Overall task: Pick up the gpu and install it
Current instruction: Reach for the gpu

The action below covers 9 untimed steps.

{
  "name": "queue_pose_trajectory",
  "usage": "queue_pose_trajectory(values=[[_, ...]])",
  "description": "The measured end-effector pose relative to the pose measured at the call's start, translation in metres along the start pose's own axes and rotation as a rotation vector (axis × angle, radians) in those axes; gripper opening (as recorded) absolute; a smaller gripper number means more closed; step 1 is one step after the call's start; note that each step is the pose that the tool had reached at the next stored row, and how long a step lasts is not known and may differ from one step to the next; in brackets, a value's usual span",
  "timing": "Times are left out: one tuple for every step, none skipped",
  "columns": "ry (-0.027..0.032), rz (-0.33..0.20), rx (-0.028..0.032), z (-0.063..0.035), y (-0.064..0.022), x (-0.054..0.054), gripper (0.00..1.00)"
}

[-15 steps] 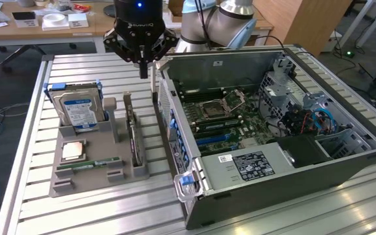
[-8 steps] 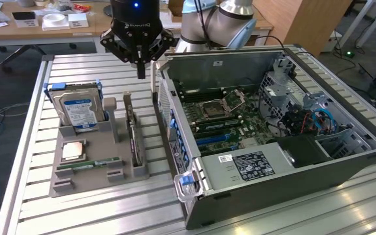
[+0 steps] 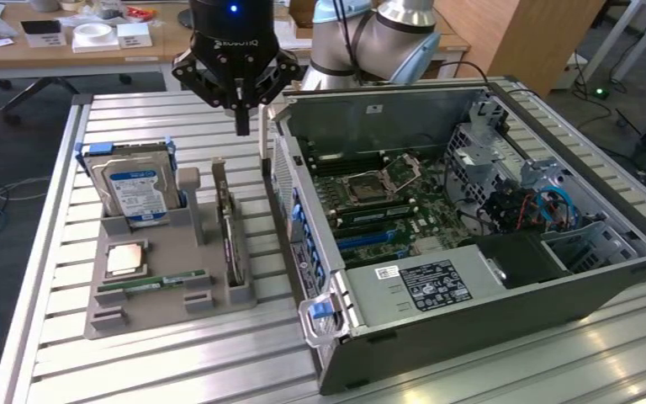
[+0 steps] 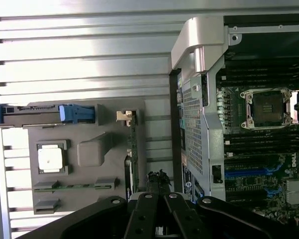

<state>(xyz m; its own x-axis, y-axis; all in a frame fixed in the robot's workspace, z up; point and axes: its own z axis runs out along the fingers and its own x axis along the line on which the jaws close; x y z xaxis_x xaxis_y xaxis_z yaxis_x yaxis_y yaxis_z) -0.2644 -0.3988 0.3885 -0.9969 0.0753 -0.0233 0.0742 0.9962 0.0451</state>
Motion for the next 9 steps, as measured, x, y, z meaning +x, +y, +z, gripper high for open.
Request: queue_pose_trajectory(values=[[0.0, 0.0, 0.0, 0.0, 0.0, 0.0, 0.11], [0.0, 0.0, 0.0, 0.0, 0.0, 0.0, 0.11], [-0.0001, 0.0, 0.0, 0.0, 0.0, 0.0002, 0.11], [0.0, 0.0, 0.0, 0.0, 0.0, 0.0005, 0.11], [0.0, 0.0, 0.0, 0.0, -0.0001, 0.0008, 0.11], [0.0, 0.0, 0.0, 0.0, -0.0001, 0.0011, 0.11], [0.0, 0.0, 0.0, -0.0001, -0.0001, 0.0017, 0.11], [0.0, 0.0, 0.0001, -0.0001, -0.0002, 0.0026, 0.11], [0.0, 0.0, 0.0, -0.0001, -0.0003, 0.0039, 0.11]])
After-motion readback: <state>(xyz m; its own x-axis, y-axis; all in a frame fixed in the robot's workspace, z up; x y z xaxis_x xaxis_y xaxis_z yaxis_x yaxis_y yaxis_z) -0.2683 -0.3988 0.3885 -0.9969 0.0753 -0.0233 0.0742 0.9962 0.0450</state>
